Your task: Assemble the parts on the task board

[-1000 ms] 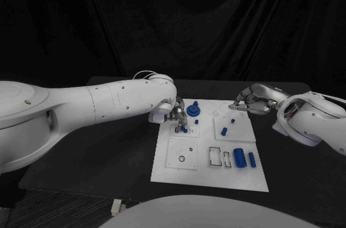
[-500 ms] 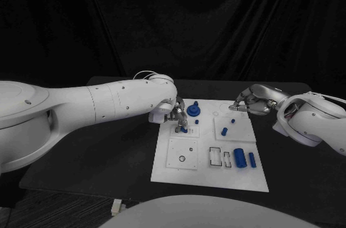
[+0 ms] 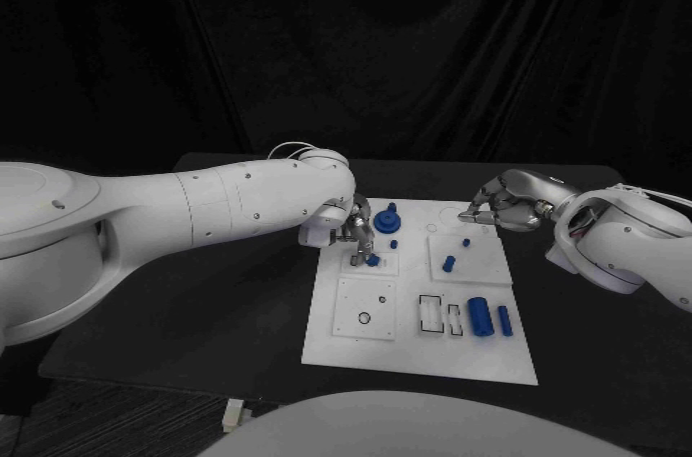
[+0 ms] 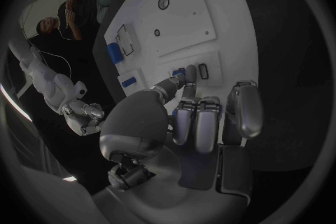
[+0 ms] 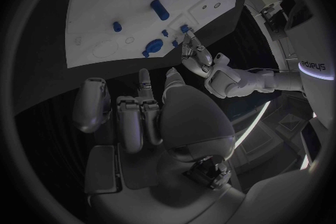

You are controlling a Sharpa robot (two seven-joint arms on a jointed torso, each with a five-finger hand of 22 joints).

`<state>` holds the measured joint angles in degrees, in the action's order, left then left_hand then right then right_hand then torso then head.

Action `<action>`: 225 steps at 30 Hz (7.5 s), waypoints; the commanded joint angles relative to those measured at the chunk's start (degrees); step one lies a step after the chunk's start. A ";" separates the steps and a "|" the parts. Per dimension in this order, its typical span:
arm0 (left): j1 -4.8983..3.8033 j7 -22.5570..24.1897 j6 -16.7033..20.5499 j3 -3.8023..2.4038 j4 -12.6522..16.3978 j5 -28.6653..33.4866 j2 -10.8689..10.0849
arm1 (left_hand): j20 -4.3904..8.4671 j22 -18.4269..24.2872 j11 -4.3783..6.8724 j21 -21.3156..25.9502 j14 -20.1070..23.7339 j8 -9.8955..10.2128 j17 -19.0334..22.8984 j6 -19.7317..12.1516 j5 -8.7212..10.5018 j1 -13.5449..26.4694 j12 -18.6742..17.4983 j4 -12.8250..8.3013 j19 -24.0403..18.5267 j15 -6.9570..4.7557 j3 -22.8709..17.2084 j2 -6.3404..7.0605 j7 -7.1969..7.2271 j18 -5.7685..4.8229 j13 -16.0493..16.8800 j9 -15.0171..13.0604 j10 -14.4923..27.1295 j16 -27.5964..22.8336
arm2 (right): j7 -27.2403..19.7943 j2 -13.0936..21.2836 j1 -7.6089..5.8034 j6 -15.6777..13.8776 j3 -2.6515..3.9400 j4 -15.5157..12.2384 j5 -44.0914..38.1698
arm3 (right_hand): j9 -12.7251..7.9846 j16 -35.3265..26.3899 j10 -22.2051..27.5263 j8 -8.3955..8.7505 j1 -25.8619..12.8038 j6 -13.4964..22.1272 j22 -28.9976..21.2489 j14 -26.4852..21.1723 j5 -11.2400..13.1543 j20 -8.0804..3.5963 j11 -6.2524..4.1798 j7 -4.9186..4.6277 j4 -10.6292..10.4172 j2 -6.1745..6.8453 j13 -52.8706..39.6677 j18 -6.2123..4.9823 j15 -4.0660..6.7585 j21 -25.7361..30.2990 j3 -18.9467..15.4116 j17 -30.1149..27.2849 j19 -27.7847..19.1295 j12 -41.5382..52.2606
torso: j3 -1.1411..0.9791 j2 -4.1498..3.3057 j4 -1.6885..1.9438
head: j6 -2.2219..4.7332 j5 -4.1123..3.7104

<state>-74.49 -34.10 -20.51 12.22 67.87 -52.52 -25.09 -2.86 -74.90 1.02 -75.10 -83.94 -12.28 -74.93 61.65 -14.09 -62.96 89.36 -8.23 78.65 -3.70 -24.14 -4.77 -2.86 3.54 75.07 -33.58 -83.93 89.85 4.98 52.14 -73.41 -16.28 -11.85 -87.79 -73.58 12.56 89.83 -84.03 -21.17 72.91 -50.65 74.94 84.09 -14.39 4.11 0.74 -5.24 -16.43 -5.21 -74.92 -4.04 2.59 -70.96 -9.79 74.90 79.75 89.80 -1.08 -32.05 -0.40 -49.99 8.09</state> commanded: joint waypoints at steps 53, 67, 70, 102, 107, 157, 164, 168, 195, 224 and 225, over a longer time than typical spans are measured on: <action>-3.56 13.15 5.94 -0.02 18.20 6.97 -20.53 | 0.06 -7.31 -0.10 0.79 -6.06 -14.70 -15.07 -15.81 5.30 -5.51 0.64 10.83 0.80 0.18 9.15 2.40 -0.49 0.25 14.93 -21.06 -6.07 0.15 | 19.23 -12.32 5.76 -3.83 0.05 -4.59 -22.10 | -0.45 0.17 -5.97 3.09 7.09 3.09 12.77 5.91 -8.77 0.08 1.04 -1.33 1.96 4.38 -15.08 2.31 -0.71 -12.08 -2.23 15.10 6.88 0.20 | 0.26 -0.09 0.34 | -0.01 -1.71; -3.46 12.93 4.87 -0.01 18.17 7.05 -21.30 | -0.21 -7.34 -0.44 1.28 -6.06 -14.61 -15.07 -17.34 5.21 -6.17 0.64 11.31 0.41 0.45 9.21 2.35 -1.02 0.37 14.93 -21.05 -6.07 0.15 | 19.60 -17.04 8.07 -3.93 0.05 -1.23 -22.94 | 0.21 0.17 -5.97 2.30 6.84 3.69 12.70 5.91 -10.35 0.30 1.25 -1.45 2.01 4.41 -15.08 2.25 -0.90 -11.92 -2.23 15.10 6.77 0.20 | 0.59 -0.17 0.76 | -0.01 -2.42; -3.38 12.80 4.71 -0.01 18.12 7.05 -21.36 | -0.21 -7.34 -0.44 1.28 -6.06 -14.61 -15.07 -17.35 5.21 -6.17 0.64 11.31 0.41 0.46 9.21 2.35 -1.03 0.37 14.93 -21.05 -6.07 0.15 | 19.43 -17.76 8.36 -3.80 0.05 -0.65 -22.96 | 0.40 0.17 -5.97 2.07 6.81 3.89 12.68 5.91 -11.01 0.37 1.32 -1.49 2.03 4.40 -15.08 2.24 -0.96 -11.89 -2.19 15.10 6.75 0.20 | 0.59 -0.16 0.64 | -0.01 -2.39; -2.31 12.37 3.54 0.00 17.23 7.05 -21.13 | -0.56 -6.97 -0.81 2.74 -6.06 -14.81 -15.07 -18.21 4.77 -7.05 0.64 11.63 -0.71 0.84 9.06 2.05 -1.30 0.67 14.93 -21.02 -6.07 0.15 | 17.90 -22.70 11.14 -1.72 0.06 5.15 -22.98 | 0.82 0.17 -5.97 1.78 7.17 5.60 12.18 5.91 -12.18 0.68 1.75 -1.89 2.42 4.19 -15.08 1.87 -1.30 -10.42 -1.84 15.10 5.95 0.20 | 0.60 -0.11 0.48 | -0.01 -2.11; -2.23 12.44 3.50 0.00 17.14 7.05 -21.06 | -0.61 -6.92 -0.84 2.94 -6.06 -14.87 -15.07 -18.22 4.68 -7.20 0.64 11.64 -0.87 0.88 9.00 1.99 -1.31 0.72 14.93 -21.02 -6.07 0.15 | 17.45 -23.20 11.39 -1.67 0.06 5.69 -22.98 | 1.13 0.17 -5.97 1.30 7.37 5.65 12.16 5.91 -13.55 0.83 1.87 -1.98 2.64 4.03 -15.08 1.86 -1.43 -10.35 -1.60 15.10 5.89 0.20 | 0.59 -0.08 0.48 | -0.01 -2.08; -1.26 17.55 4.60 0.00 14.77 7.05 -19.12 | -2.37 -6.46 -2.81 7.77 -6.06 -7.52 -15.07 -21.02 5.63 -7.51 -2.49 15.75 -4.27 2.68 9.64 2.34 -3.88 1.56 12.45 -11.17 -3.53 0.15 | 13.46 -21.40 12.19 -10.27 0.06 3.30 -22.98 | 4.48 0.17 -5.97 -3.36 11.04 -0.23 12.14 5.91 -14.72 -0.27 0.34 -0.18 6.75 7.62 -15.08 1.82 -0.14 -10.29 14.77 15.10 5.73 0.20 | 0.63 -0.12 0.38 | -0.01 -1.57; -1.02 18.94 3.53 0.00 13.89 7.05 -18.23 | -3.28 -6.80 -3.92 9.07 -6.06 -3.01 -15.07 -21.95 9.59 -4.21 -2.94 21.55 -4.91 3.52 14.69 3.16 -4.89 1.71 11.96 -4.51 -3.06 0.15 | 13.50 -20.28 12.13 -11.29 0.06 1.40 -22.98 | 4.61 0.17 -5.97 -3.40 10.39 -0.35 12.16 5.91 -14.02 -0.29 0.30 -0.12 6.60 8.12 -15.08 1.84 -0.11 -10.36 15.77 15.10 5.77 0.20 | 0.61 -0.11 0.40 | -0.01 -1.58; -0.88 18.90 2.55 0.00 13.37 7.05 -17.66 | -3.63 -7.08 -4.27 9.55 -6.06 -0.93 -15.07 -22.55 10.61 -3.43 -3.04 23.66 -5.02 3.94 17.86 3.45 -5.48 1.79 11.79 -1.04 -2.90 0.15 | 13.57 -19.95 12.10 -11.48 0.07 0.86 -22.98 | 4.63 0.17 -5.97 -3.41 10.27 -0.39 12.17 5.91 -13.90 -0.30 0.29 -0.11 6.56 8.19 -15.08 1.85 -0.10 -10.39 15.96 15.10 5.79 0.20 | 0.63 -0.08 0.37 | -0.01 -1.58; 0.27 18.50 0.81 0.00 9.54 7.05 -14.24 | -4.00 -7.64 -4.36 10.84 -6.06 -0.20 -15.07 -19.40 9.96 -8.01 -3.36 22.40 -5.29 4.17 21.03 1.87 -5.45 2.00 11.31 4.61 -2.39 0.15 | 13.98 -19.68 12.02 -11.10 0.07 -0.64 -22.98 | 4.73 0.17 -5.97 -3.46 9.95 -0.56 12.14 5.91 -13.39 -0.33 0.22 -0.02 6.52 8.44 -15.08 1.82 -0.05 -10.30 16.75 15.10 5.75 0.20 | 0.66 -0.09 0.48 | -0.01 -1.56; 1.57 21.53 2.39 -0.01 8.32 7.05 -13.14 | -3.70 -7.91 -3.87 10.85 -6.06 -2.65 -15.07 -13.97 2.43 -15.58 -2.67 16.74 -4.72 3.79 19.31 -0.33 -4.50 1.93 11.76 7.98 -2.87 0.15 | 14.17 -20.28 12.02 -10.33 0.07 -0.52 -22.98 | 4.77 0.17 -5.97 -3.42 9.72 -0.56 12.10 5.91 -12.86 -0.36 0.20 0.00 6.52 8.61 -15.08 1.79 -0.01 -10.19 17.37 15.10 5.70 0.20 | 0.67 -0.08 0.50 | -0.01 -1.34; 1.59 21.73 2.64 -0.01 8.32 7.05 -13.13 | -3.62 -7.90 -3.76 10.88 -6.06 -2.81 -15.07 -13.57 2.34 -15.87 -2.65 16.48 -4.72 3.71 19.16 -0.39 -4.37 1.94 11.77 8.07 -2.89 0.15 | 14.19 -20.29 12.02 -10.29 0.07 -0.51 -22.98 | 4.77 0.17 -5.97 -3.42 9.72 -0.56 12.10 5.91 -12.86 -0.36 0.20 0.00 6.52 8.61 -15.08 1.79 -0.01 -10.19 17.37 15.10 5.70 0.20 | 0.67 -0.08 0.50 | -0.01 -1.32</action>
<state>-73.02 -14.40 -18.79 12.27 76.15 -45.98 -38.36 -6.45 -74.90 -3.13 -64.30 -83.85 -14.92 -74.95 48.00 -11.62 -78.09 86.76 8.34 73.69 0.32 -5.04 -4.76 -7.23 4.40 75.15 -25.53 -83.91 89.85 18.72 31.90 -61.37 -26.66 -11.81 -88.27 -96.11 17.23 89.83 -84.23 -24.39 82.68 -50.90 74.92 84.00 -27.61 4.21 1.13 -5.30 -10.03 3.41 -74.91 -2.24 2.30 -81.10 7.22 74.90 83.95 89.80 -0.41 -32.14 0.09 -49.99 6.73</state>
